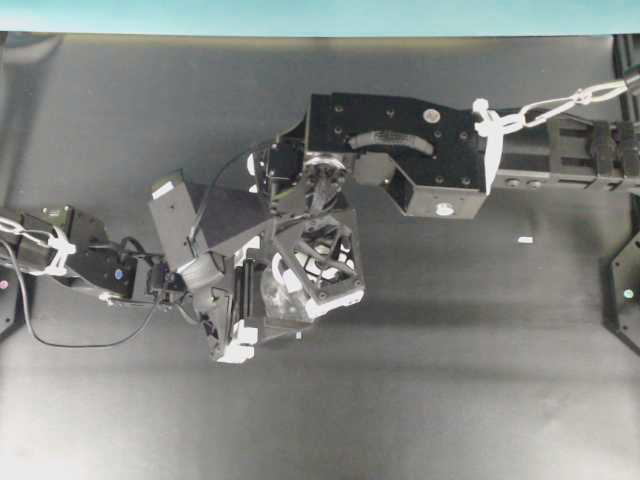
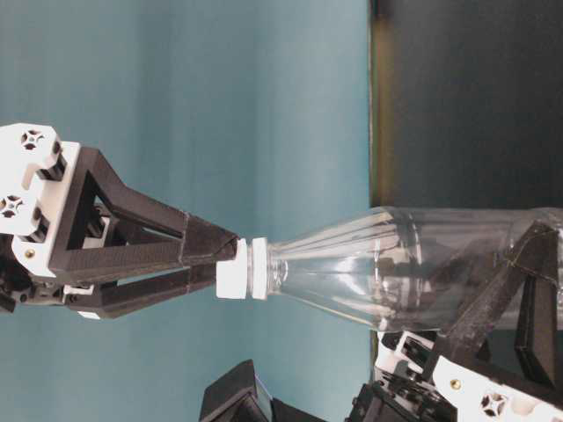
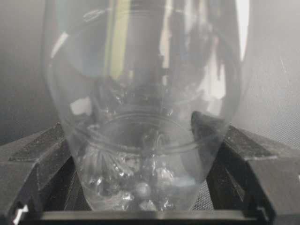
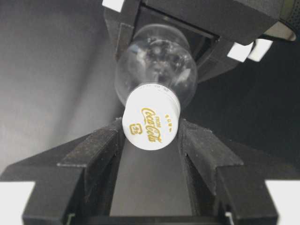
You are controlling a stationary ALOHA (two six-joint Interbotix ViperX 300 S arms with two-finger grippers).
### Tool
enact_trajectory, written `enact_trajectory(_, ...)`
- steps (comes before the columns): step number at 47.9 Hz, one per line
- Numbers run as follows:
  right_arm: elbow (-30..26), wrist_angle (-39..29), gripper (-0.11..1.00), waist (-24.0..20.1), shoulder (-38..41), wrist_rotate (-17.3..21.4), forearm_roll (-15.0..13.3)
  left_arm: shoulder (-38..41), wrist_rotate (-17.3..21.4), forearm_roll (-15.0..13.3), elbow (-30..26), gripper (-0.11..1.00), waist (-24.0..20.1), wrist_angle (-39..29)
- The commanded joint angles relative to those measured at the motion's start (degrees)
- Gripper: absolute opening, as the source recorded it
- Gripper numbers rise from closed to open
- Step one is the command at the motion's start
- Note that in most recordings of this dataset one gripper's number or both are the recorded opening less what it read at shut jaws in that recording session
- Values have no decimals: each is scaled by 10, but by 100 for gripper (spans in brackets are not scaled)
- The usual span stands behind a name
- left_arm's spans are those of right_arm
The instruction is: Open the bottle cap by holding the bottle with the left arm and twisting the cap with the right arm.
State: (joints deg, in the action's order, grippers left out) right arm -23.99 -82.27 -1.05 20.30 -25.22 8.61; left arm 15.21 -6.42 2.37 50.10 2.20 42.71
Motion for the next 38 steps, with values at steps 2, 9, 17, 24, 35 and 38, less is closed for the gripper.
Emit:
enact_trajectory(2, 1, 2, 37, -3, -1, -5, -2, 5, -2, 3, -3, 82, 2, -3)
enact_trajectory(9, 4, 2, 37, -3, -3, -8, -4, 5, -2, 3, -2, 82, 2, -3)
enact_trajectory(17, 11, 6, 37, -4, -9, -11, -4, 7, -2, 3, -3, 82, 2, -3)
enact_trajectory(24, 23, 9, 46, -4, -16, -6, -9, 10, -2, 3, -3, 82, 2, -3)
enact_trajectory(35, 58, 32, 83, -12, -47, 10, -27, 11, -1, 3, -3, 82, 2, -3)
enact_trajectory(38, 68, 32, 82, -14, -62, 33, -36, 11, -2, 3, -2, 82, 2, -4)
